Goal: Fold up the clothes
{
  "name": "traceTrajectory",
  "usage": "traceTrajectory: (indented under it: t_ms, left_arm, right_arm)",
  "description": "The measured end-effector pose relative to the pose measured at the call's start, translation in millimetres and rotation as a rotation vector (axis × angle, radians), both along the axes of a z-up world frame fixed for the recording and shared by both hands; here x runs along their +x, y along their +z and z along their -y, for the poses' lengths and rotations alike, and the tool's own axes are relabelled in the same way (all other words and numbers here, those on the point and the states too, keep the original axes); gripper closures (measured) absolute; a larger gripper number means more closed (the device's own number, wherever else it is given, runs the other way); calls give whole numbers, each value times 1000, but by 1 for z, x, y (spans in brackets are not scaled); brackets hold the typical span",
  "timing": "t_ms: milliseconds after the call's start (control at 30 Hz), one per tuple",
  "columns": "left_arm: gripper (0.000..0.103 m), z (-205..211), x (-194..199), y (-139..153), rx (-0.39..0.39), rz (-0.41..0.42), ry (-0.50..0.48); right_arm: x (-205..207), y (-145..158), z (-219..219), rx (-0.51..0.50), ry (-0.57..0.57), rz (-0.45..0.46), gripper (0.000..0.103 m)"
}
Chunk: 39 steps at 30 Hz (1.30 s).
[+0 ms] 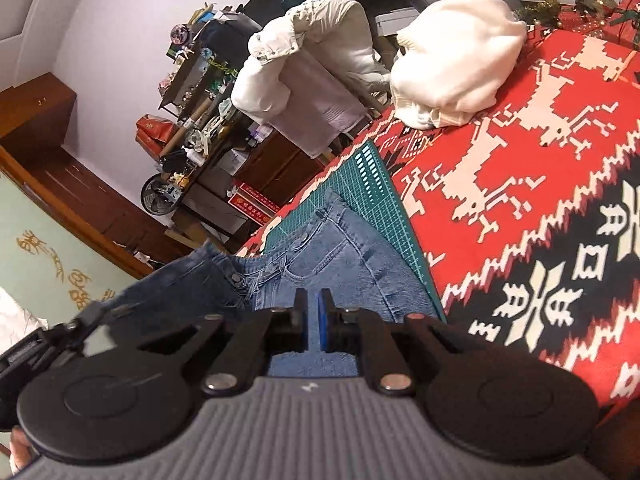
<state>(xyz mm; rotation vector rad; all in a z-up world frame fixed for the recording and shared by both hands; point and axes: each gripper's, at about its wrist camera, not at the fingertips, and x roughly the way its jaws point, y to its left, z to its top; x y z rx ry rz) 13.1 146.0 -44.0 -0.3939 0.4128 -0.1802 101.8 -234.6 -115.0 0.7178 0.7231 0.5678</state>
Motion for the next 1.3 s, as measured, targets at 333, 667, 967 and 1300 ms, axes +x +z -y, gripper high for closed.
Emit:
traceTrajectory:
  t_ms: [333,667,967,1300]
  left_arm:
    - [98,81,55,-107,-33,-274,-128]
    - [73,68,57,-128,-230,-363,-171]
    - [69,5,30,-99,-356,-330,-90]
    - [68,-83,-14,-97,-420,-313,127]
  right_arm:
    - [-11,-23,28,-33,-46,-73,95]
    - [-3,-22,-1,-49,25,-86,80]
    - [11,-32,-33,-104,101,-147,75]
    - [18,-37,-68,-247,182,-129,95]
